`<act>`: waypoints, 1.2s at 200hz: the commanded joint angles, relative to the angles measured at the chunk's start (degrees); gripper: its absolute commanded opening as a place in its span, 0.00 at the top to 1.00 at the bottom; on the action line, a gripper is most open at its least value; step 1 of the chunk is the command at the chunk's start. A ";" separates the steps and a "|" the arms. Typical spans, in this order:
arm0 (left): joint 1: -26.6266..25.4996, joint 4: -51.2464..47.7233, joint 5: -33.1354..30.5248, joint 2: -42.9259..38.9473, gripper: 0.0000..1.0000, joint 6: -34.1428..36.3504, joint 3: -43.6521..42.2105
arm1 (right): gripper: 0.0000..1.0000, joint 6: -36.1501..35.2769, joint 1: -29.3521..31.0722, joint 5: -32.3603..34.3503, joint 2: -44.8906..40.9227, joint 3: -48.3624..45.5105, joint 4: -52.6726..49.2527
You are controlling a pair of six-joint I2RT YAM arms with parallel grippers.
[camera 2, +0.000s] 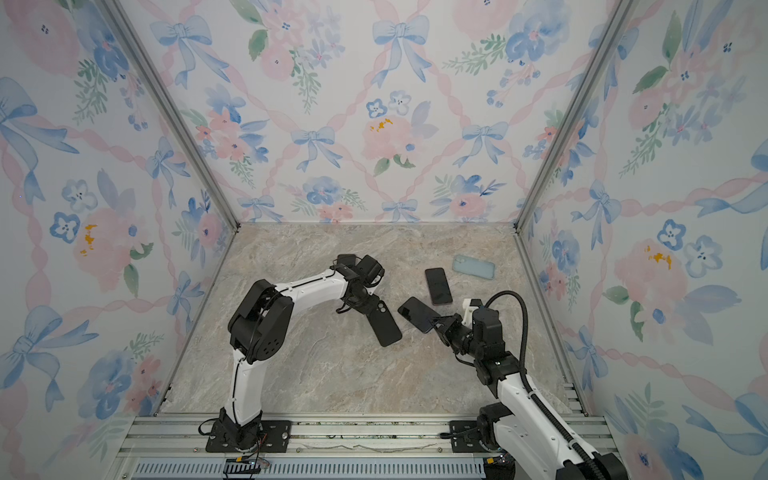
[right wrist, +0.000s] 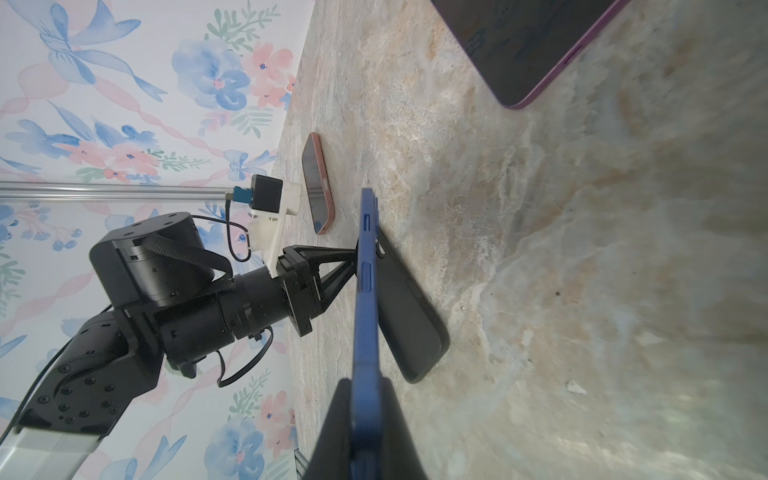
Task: Put the phone into the phone case
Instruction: 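Lift the black case with the left gripper toward the phone in the right gripper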
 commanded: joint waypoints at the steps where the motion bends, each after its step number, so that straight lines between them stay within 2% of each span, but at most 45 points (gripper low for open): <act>1: 0.14 -2.88 -1.29 -1.92 0.86 -2.99 -3.38 | 1.00 -1.73 1.46 -0.75 1.12 3.02 1.11; 99: 0.16 -1.32 3.11 -9.70 0.87 -14.68 -13.74 | 1.00 -4.83 7.46 -1.06 7.56 7.75 0.16; 163: 0.53 1.29 5.97 -13.04 0.86 -17.19 -17.87 | 1.00 -6.17 9.20 -3.06 11.26 9.82 -0.31; 211: 1.10 4.35 9.65 -14.53 0.85 -19.76 -21.27 | 1.00 -7.45 9.08 -5.38 11.61 12.49 -4.72; 240: 1.19 5.29 8.92 -17.44 0.84 -22.53 -24.66 | 1.00 -7.29 9.25 -6.93 11.23 13.01 -5.09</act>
